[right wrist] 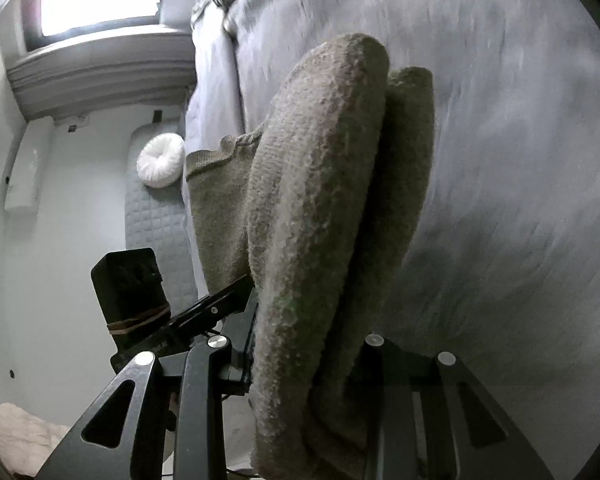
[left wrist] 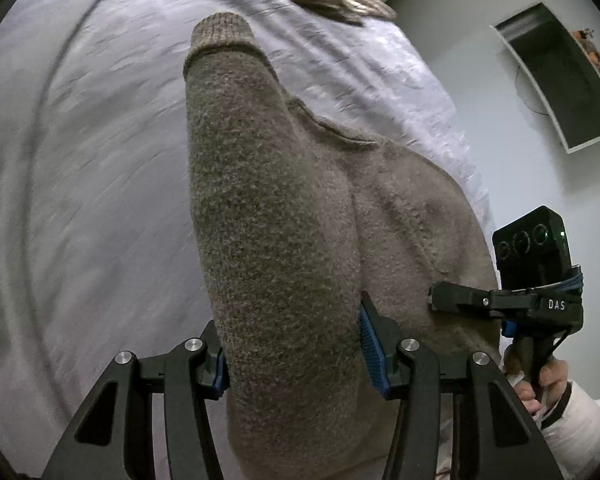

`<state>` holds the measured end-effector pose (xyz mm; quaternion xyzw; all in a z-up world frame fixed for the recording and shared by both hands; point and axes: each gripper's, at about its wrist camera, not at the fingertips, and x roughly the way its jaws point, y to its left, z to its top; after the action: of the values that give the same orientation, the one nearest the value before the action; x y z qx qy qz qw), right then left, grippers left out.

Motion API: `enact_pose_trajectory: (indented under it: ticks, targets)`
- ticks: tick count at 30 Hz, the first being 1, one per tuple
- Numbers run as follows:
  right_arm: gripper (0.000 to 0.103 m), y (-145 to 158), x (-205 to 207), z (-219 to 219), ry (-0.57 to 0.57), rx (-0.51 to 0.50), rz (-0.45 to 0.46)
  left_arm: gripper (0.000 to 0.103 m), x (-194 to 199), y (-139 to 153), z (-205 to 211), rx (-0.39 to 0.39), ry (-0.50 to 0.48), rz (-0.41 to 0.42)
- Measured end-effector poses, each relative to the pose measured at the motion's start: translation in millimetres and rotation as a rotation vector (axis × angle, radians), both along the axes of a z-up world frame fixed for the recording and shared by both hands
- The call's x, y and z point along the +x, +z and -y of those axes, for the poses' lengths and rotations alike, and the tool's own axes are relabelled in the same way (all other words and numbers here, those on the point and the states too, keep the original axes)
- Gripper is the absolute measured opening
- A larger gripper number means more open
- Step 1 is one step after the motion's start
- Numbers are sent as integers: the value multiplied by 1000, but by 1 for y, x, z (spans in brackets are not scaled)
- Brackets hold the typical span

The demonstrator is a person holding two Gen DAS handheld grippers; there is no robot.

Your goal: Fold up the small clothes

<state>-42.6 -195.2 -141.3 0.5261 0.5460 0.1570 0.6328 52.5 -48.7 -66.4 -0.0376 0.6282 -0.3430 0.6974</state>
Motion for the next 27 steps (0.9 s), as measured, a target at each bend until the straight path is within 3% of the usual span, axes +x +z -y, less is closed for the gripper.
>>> enact_pose_trajectory:
  ticks: [5, 10, 15, 21, 27]
  targets:
    - [33, -19, 2, -32, 59, -61, -74, 53, -23, -21, -42, 67, 35, -51]
    - [40, -2, 15, -40, 146, -278, -113, 53, -35, -47, -64, 124, 62, -89]
    - [41, 22, 11, -35, 157, -429, -153, 54, -37, -29, -81, 139, 88, -34]
    - [10, 20, 4, -23, 139, -606, -219, 54, -22, -16, -92, 213, 164, 57]
    - [10, -14, 4, -19, 158, -648, -306, 54, -16, -54, -75, 325, 161, 57]
